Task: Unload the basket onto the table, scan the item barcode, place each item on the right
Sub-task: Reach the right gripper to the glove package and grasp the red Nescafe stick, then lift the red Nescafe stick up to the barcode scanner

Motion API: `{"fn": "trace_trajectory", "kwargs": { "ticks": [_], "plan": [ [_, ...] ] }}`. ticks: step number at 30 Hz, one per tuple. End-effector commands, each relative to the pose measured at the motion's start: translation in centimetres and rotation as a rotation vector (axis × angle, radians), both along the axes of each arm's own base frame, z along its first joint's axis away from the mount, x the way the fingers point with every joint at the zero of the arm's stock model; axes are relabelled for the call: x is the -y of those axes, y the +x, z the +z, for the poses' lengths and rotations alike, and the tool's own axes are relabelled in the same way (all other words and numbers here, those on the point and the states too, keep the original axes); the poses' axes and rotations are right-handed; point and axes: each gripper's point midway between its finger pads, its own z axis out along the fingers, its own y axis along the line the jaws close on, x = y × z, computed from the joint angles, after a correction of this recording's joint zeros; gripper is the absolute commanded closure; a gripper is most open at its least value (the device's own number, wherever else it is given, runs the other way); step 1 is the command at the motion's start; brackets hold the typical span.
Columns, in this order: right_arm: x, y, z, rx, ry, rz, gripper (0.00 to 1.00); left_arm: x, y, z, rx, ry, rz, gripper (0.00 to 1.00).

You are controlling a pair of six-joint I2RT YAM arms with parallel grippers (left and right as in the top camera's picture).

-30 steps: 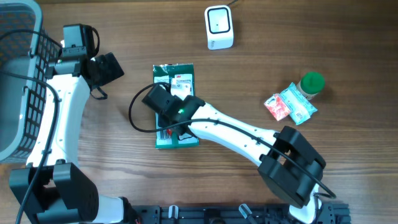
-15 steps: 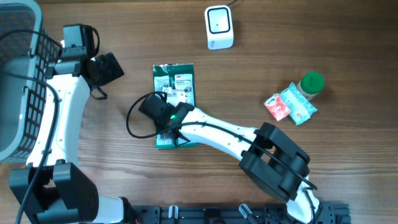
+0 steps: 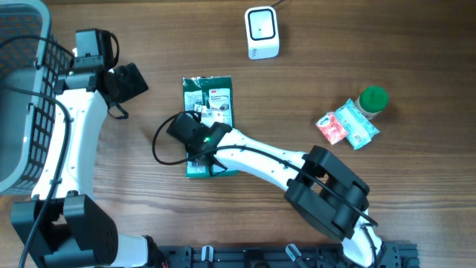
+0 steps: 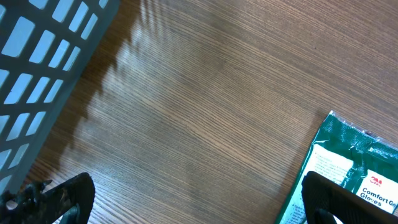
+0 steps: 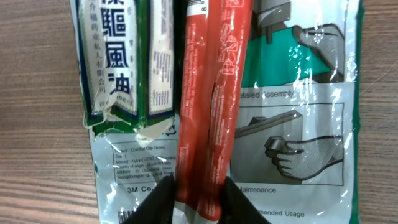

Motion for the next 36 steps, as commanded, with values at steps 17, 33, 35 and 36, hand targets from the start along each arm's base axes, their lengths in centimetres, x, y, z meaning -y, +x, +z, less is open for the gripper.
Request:
{"fn": "trace_trajectory", "kwargs": {
  "ticks": [17,33,35,36],
  "plan": [
    [0.5,-0.8,-1.2,-0.062,0.033,-0.095,0.86,-0.4,0.1,0.7,0.014,0.016,-0.004,0.0],
    [2.3,2.4,11.8,0.122,0.213,0.643,0.96,-0.4,0.1,0.7,0.014,0.016,-0.004,0.0],
    [3.2,0.5,15.3,0.178,0.274,0.879,0.96,-0.4,0.1,0.7,0.014,0.016,-0.004,0.0],
    [4.0,-0.4,16.2,0.197,0.278,0.983,0.96,-0.4,0.1,0.7,0.014,0.016,-0.004,0.0]
  ]
}}
